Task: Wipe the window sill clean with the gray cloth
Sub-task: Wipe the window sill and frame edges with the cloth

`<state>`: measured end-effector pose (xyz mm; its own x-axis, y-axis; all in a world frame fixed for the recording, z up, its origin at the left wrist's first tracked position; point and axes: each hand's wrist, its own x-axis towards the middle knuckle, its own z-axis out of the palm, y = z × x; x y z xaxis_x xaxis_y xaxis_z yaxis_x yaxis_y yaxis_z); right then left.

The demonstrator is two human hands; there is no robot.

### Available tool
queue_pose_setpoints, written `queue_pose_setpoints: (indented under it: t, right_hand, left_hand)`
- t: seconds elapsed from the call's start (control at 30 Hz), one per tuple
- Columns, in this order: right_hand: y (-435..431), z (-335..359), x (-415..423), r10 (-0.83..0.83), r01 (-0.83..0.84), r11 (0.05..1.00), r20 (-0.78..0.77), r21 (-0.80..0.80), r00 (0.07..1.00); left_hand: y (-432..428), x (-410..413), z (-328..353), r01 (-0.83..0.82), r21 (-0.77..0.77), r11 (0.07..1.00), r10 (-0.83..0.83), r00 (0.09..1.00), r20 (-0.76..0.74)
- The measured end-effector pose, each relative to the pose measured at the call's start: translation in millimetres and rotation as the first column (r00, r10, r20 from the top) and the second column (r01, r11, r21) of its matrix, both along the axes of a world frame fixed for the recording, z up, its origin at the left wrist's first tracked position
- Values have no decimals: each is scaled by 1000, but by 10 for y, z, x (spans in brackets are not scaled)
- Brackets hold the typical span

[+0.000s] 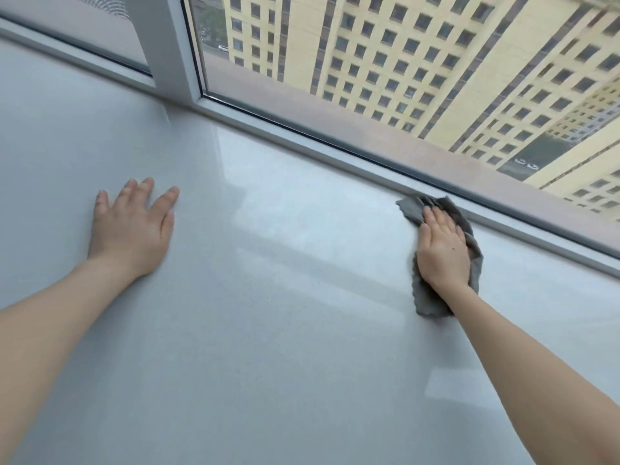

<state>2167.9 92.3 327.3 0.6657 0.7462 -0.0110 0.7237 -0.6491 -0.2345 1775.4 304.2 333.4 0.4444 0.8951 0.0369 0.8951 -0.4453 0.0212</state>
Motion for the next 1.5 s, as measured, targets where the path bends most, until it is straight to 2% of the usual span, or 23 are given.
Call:
queue_pose_setpoints:
  t: [0.1, 0.2, 0.33, 0.4, 0.43, 0.47, 0.5, 0.53, 0.6, 0.63, 0.7, 0.73, 0.8, 0.83, 0.9, 0.97, 1.03, 1.1, 1.13, 1.2, 1.27, 1.33, 1.5]
  right_hand:
    - [-606, 47, 28, -258, 260, 965, -53, 38, 965]
    - [-809, 324, -356, -378, 416, 877, -191, 240, 906]
    - [-679, 960, -964, -247, 475, 666, -432, 575, 868]
    - [-633, 1230, -1060, -56, 598, 500, -666, 626, 744]
    - [-617, 1325, -1066, 55, 660, 468, -765, 587, 642]
    - [-630, 1340, -1040, 118, 680, 486, -812, 549, 572]
    - [-654, 1326, -1011, 106, 634, 568, -811, 524, 576]
    - [-688, 1249, -957, 17, 534, 689, -748, 490, 664]
    - [-793, 1026, -889, -140, 300, 889, -416, 347, 898]
    - [-837, 921, -901, -141, 206, 939, -236, 275, 961]
    - [-827, 707, -1041, 7, 14, 985, -122, 173, 992]
    - [-775, 566, -1130, 120, -111, 990, -114, 87, 986]
    - [-699, 260, -1243, 334, -342, 933, -80, -112, 939]
    - [-677, 151, -1224, 397, -402, 908, -69, -117, 915]
    - [-596, 32, -1049, 404, -400, 913, -43, 79, 914]
    - [-390, 83, -894, 260, -204, 926, -143, 318, 955]
    - [-11, 196, -874, 193, -86, 867, -172, 490, 966]
    - [469, 268, -963, 291, -235, 808, -19, 540, 957]
    - [728, 235, -962, 392, -375, 775, 79, 509, 916]
    - [1235, 130, -872, 599, -646, 682, 245, 344, 763]
    - [1632, 50, -786, 724, -763, 634, 253, 123, 642]
    - [1795, 10, -692, 748, -769, 638, 216, 30, 628]
    - [1406, 72, -402, 714, -743, 664, 229, 81, 662]
  left_hand:
    - [-133, 53, 51, -10, 15, 1000, 9, 998, 58]
    - [-336, 76, 114, 13, 19, 1000, -16, 985, 173]
    - [-521, 137, 160, 86, 11, 996, -86, 972, 220]
    - [-580, 186, 197, 98, 10, 995, -97, 963, 251]
    - [-600, 215, 225, 98, 6, 995, -96, 959, 266]
    - [-625, 250, 244, 101, 5, 995, -98, 956, 278]
    - [-656, 286, 260, 108, 4, 994, -105, 952, 286]
    - [-678, 320, 275, 121, 7, 993, -118, 949, 292]
    - [-707, 388, 279, 146, 15, 989, -143, 943, 301]
    - [-706, 425, 267, 155, 12, 988, -151, 941, 301]
    - [-681, 511, 225, 171, -4, 985, -163, 944, 287]
    - [-662, 565, 198, 179, -19, 984, -167, 946, 279]
    - [-648, 686, 131, 193, -55, 980, -173, 951, 255]
    - [-644, 759, 105, 199, -75, 977, -175, 953, 246]
    - [-639, 910, 61, 206, -106, 973, -175, 954, 244]
    - [-622, 1052, 22, 219, -108, 970, -188, 952, 243]
    - [-585, 1143, -37, 221, -100, 970, -194, 954, 230]
    - [-566, 1182, -90, 211, -72, 975, -192, 957, 216]
    - [-565, 1194, -109, 207, -53, 977, -191, 958, 212]
    - [-581, 1207, -126, 205, -18, 979, -197, 957, 214]
    - [-582, 1197, -127, 203, -3, 979, -197, 957, 214]
    - [-577, 1184, -117, 201, -1, 980, -196, 956, 220]
    - [-594, 1115, -83, 205, -32, 978, -195, 959, 205]
